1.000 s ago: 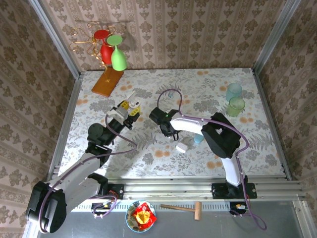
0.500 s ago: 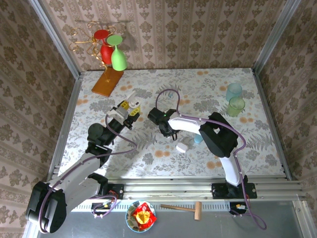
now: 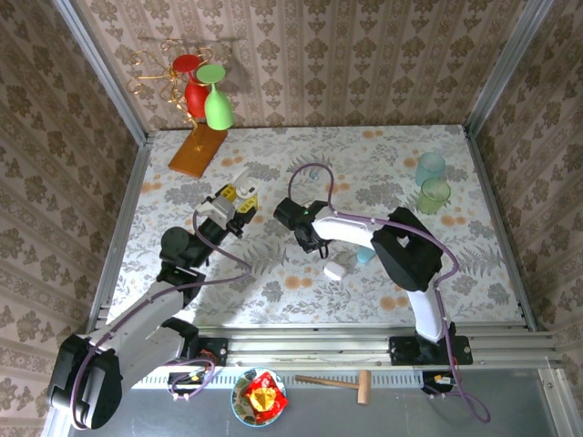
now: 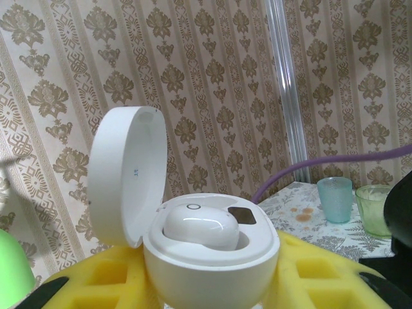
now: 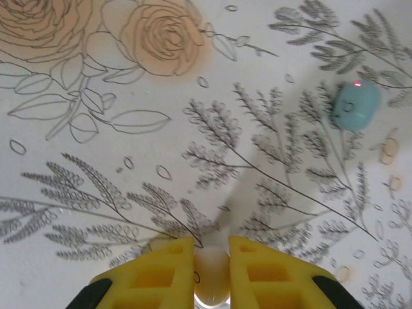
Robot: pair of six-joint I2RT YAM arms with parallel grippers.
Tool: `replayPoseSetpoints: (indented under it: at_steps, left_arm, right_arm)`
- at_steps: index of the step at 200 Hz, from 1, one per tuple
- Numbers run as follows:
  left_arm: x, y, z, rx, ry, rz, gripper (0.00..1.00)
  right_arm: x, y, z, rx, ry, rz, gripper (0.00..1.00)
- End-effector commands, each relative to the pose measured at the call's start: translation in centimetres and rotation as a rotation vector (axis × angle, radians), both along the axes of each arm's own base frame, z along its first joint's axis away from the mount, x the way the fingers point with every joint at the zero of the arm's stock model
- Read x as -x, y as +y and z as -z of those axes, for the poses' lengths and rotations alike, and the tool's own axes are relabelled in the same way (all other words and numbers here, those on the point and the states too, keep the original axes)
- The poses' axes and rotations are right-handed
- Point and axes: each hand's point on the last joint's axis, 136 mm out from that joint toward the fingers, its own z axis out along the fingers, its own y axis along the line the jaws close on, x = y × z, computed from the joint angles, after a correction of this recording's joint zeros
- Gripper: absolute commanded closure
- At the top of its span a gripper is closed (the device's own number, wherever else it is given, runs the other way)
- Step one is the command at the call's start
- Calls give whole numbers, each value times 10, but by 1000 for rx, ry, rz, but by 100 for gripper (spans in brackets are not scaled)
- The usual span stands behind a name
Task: Insert the wireless bluetooth earbuds into the charging case
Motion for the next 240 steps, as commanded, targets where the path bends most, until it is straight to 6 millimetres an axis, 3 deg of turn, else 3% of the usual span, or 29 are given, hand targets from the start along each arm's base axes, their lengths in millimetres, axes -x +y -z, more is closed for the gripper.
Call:
replayPoseSetpoints:
  at_steps: [1, 37, 110, 155, 177, 220, 225, 240]
  left_arm:
    - [2, 1, -8, 9, -36, -7, 77]
    - [-1, -5, 0, -3, -11, 20, 77]
    - [-8, -27, 14, -32, 33, 135, 78]
    - [-1, -48, 26, -80, 48, 254, 78]
    - [-3, -49, 27, -61, 58, 264, 78]
    - [7, -61, 28, -67, 73, 352, 78]
    - [7, -61, 27, -65, 76, 354, 78]
    - [9, -63, 25, -56, 76, 361, 78]
  right_arm:
    - [-7, 2, -37, -116, -68, 9, 84]
    - [-1, 8, -76, -380, -84, 13, 84]
    - [20, 43, -212, -1068, -112, -145, 84]
    - [31, 62, -273, -1338, -125, -293, 84]
    - [36, 69, -291, -1416, -122, -347, 84]
    - [33, 74, -301, -1449, -130, -371, 84]
    - [28, 78, -290, -1440, -108, -357, 84]
    - [26, 81, -287, -1441, -97, -359, 84]
